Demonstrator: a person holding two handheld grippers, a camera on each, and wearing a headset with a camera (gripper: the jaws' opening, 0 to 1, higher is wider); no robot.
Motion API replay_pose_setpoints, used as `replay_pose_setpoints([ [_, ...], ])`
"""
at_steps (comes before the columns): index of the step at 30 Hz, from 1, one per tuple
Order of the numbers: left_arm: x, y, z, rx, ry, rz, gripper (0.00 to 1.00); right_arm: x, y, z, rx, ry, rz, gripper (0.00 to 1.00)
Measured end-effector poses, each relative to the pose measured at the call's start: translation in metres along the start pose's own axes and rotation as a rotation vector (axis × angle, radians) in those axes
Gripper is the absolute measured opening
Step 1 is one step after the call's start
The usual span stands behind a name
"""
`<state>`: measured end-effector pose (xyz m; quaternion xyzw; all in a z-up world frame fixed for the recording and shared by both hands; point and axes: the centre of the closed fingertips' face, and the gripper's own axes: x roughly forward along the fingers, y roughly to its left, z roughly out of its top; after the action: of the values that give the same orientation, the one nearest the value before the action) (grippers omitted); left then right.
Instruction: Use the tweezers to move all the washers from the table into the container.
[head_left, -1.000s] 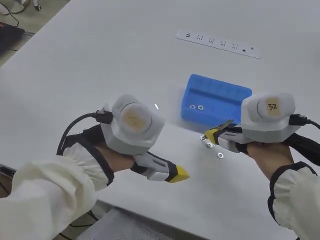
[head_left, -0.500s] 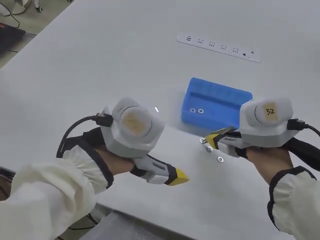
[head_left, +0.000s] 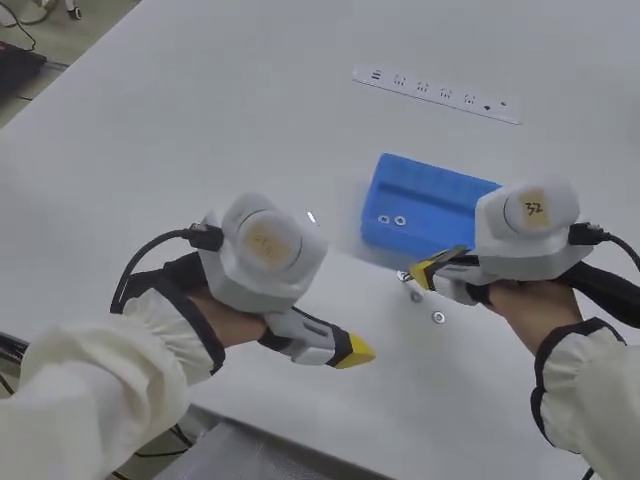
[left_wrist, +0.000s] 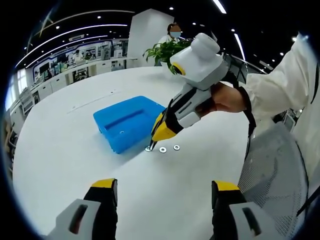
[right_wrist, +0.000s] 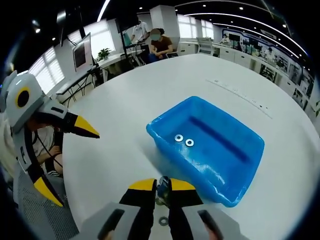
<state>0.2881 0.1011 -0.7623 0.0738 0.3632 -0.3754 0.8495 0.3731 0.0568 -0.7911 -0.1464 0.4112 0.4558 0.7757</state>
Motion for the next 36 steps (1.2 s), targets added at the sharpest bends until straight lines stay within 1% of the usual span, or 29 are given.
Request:
replay_pose_setpoints([
  [8, -0.001, 0.0, -0.001, -0.002, -0.003, 0.002, 0.78, 0.006, -0.001, 0.009, -0.004, 0.021, 0.004, 0.05],
  [16, -0.001, 0.0, -0.003, -0.003, -0.001, 0.003, 0.77, 0.004, 0.001, 0.007, -0.026, 0.004, -0.011, 0.03],
  [20, -0.001, -0.001, -0.002, -0.002, -0.005, 0.002, 0.77, 0.002, 0.001, 0.006, -0.003, 0.007, -0.007, 0.02],
  [21, -0.001, -0.001, -0.001, -0.001, -0.007, 0.003, 0.77, -0.001, 0.003, 0.01, -0.007, -0.014, -0.002, 0.02],
  [23, -0.001, -0.001, 0.0, -0.004, -0.013, 0.005, 0.77, -0.007, 0.005, 0.016, 0.003, -0.035, 0.007, 0.02],
  [30, -0.001, 0.0, 0.003, -0.005, -0.023, 0.005, 0.78, -0.023, 0.002, 0.03, 0.007, -0.079, 0.006, 0.02],
  [33, -0.001, 0.0, 0.005, -0.005, -0.027, 0.006, 0.78, -0.028, -0.001, 0.037, 0.025, -0.104, 0.005, 0.02],
  [36, -0.002, 0.002, 0.005, -0.004, -0.027, 0.01, 0.78, -0.033, -0.004, 0.048, 0.058, -0.142, 0.009, 0.02],
])
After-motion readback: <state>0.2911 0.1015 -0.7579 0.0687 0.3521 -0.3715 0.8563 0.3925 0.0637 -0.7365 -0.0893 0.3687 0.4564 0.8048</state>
